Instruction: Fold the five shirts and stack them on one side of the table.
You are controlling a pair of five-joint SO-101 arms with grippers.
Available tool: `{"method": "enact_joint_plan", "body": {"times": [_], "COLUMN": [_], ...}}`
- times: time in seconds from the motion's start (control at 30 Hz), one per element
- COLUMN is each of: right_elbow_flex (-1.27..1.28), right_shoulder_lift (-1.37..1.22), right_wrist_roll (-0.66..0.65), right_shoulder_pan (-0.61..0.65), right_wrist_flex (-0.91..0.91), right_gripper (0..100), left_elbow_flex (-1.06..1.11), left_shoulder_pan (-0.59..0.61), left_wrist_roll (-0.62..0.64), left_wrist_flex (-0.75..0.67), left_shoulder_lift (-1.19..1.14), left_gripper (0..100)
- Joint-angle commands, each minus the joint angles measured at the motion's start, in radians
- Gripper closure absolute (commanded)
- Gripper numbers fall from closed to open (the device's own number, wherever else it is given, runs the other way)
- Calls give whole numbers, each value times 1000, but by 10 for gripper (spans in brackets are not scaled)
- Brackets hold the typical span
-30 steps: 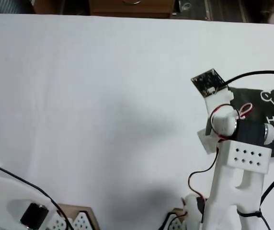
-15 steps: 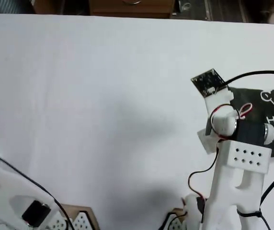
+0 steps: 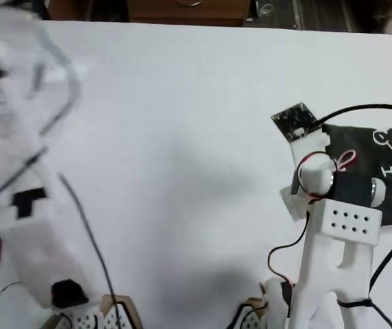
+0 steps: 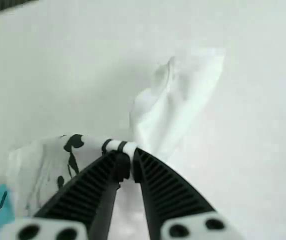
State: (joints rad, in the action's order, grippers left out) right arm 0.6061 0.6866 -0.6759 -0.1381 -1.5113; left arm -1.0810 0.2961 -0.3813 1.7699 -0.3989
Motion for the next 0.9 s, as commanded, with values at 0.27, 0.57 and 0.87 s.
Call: {"method": "enact_joint_plan", "body": {"times": [0.27,0.57,0.87], "right_elbow_flex": [-17,-63,-54], "right_shoulder_lift": [28,27,-53], "right_wrist_roll": [52,129,130], "right_shoulder_pan": [-56,-18,35], "right_wrist_flex": [62,127,127], "right_gripper": [760,760,760], "left_elbow_flex": [604,757,470], "left_shoulder_pan": [-242,-404,-473], "left_wrist_roll": [78,75,83], "left_wrist_flex": [-11,-63,-6], "left_shoulder_lift": [204,203,206], "left_gripper": [979,979,976]}}
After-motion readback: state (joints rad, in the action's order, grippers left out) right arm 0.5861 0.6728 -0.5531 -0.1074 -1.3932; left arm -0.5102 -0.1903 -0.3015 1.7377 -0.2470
